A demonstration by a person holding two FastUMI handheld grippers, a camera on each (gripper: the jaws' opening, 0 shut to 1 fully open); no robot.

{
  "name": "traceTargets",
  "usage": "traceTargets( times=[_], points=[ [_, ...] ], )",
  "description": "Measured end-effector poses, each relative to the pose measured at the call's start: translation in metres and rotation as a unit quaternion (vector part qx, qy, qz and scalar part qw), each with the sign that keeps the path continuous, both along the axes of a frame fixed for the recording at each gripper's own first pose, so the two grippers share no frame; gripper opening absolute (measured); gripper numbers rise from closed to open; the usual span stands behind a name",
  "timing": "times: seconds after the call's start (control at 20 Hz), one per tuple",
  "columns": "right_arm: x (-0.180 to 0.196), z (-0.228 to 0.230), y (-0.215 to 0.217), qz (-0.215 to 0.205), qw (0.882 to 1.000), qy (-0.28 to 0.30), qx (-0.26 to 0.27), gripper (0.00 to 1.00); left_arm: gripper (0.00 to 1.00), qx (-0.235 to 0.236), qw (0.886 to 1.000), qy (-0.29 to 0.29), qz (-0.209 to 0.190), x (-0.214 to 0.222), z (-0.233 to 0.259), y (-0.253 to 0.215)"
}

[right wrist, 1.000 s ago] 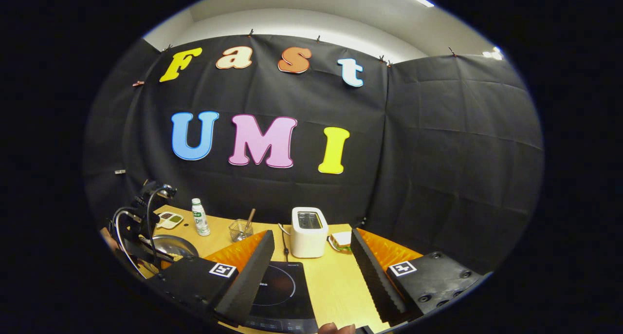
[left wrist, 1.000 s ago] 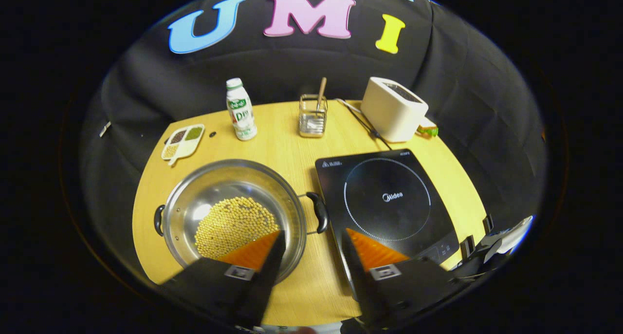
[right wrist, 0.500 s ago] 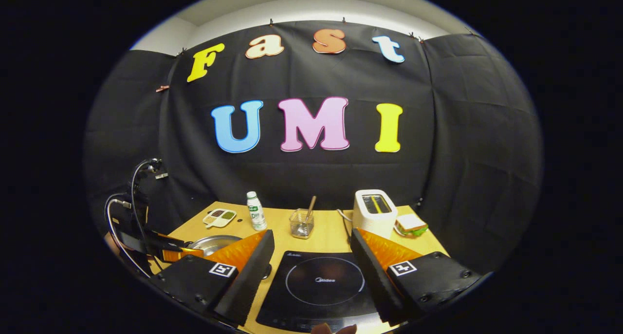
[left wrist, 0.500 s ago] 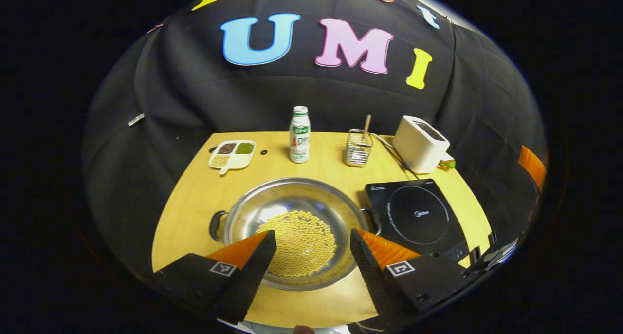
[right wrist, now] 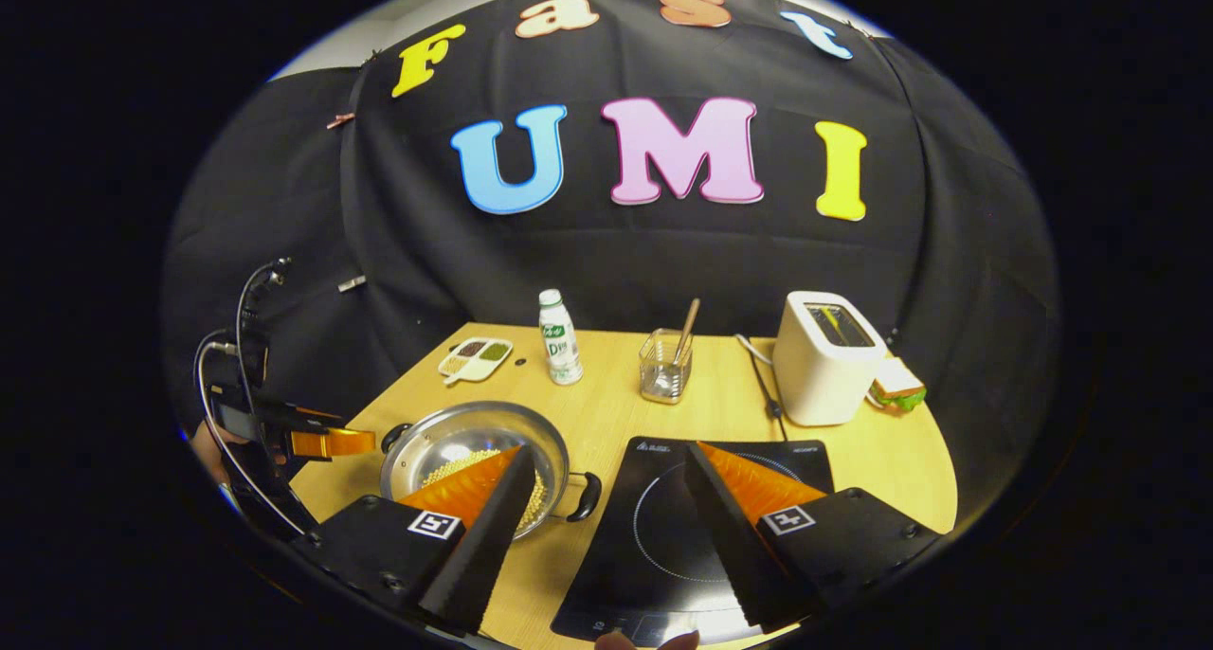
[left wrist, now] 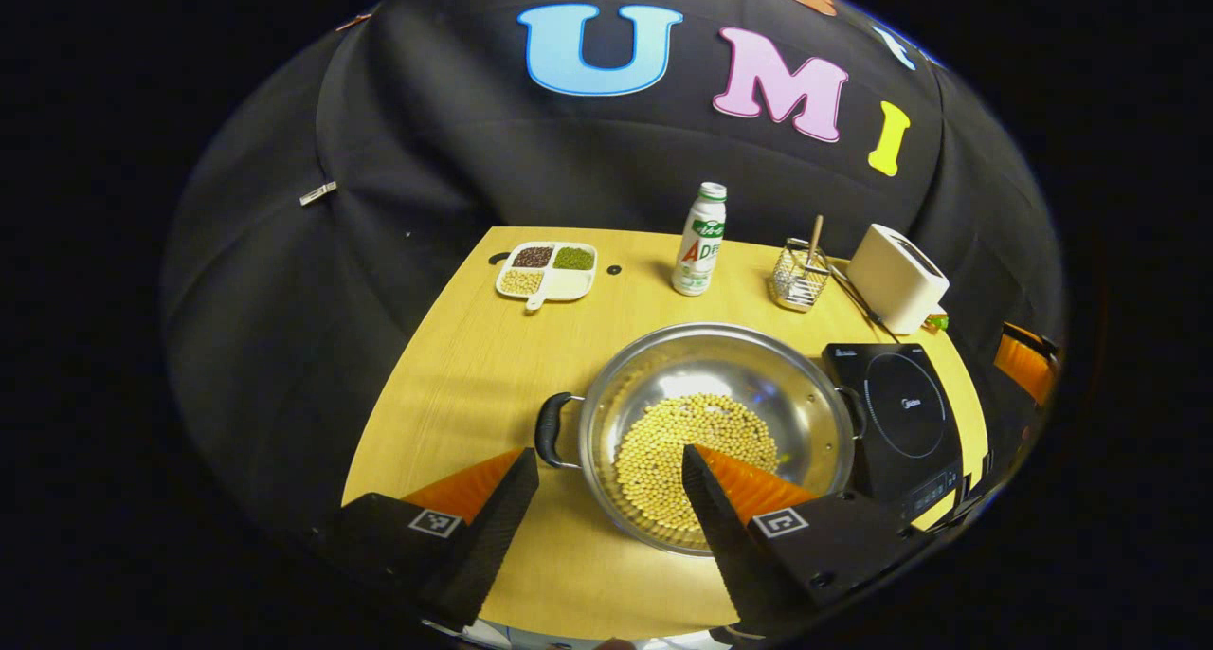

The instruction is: First push the handle of the pot to place it horizontally, then grasp the pot with both hands and set it on the induction cooktop.

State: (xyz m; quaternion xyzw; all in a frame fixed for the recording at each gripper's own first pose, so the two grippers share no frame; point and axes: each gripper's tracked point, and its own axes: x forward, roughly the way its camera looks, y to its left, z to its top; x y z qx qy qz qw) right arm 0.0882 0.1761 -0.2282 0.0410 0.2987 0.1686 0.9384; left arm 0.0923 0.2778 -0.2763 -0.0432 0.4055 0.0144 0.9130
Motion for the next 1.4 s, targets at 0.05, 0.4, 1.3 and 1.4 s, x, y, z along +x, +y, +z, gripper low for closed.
traceTargets(
  times=[0.05, 0.4, 1.3, 1.4],
  points=[
    [0.001, -0.012, 0.009, 0.005, 1.0, 0.015, -0.001, 0.99, 0.95, -0.001, 1.0, 0.005, -0.005, 0.004, -0.009, 0.007],
    [0.008, -0.091, 0.049, 0.029, 0.993, 0.109, -0.019, 0.98, 0.94, -0.005, 0.998, 0.06, -0.008, 0.037, -0.066, 0.034],
    [0.021, -0.191, 0.093, 0.001, 0.975, 0.22, -0.032, 0.7, 0.67, 0.004, 0.995, 0.095, -0.038, 0.06, -0.115, 0.048],
    [0.023, -0.203, 0.097, -0.001, 0.973, 0.226, -0.042, 0.7, 0.68, 0.007, 0.995, 0.094, -0.039, 0.062, -0.116, 0.049]
  ],
)
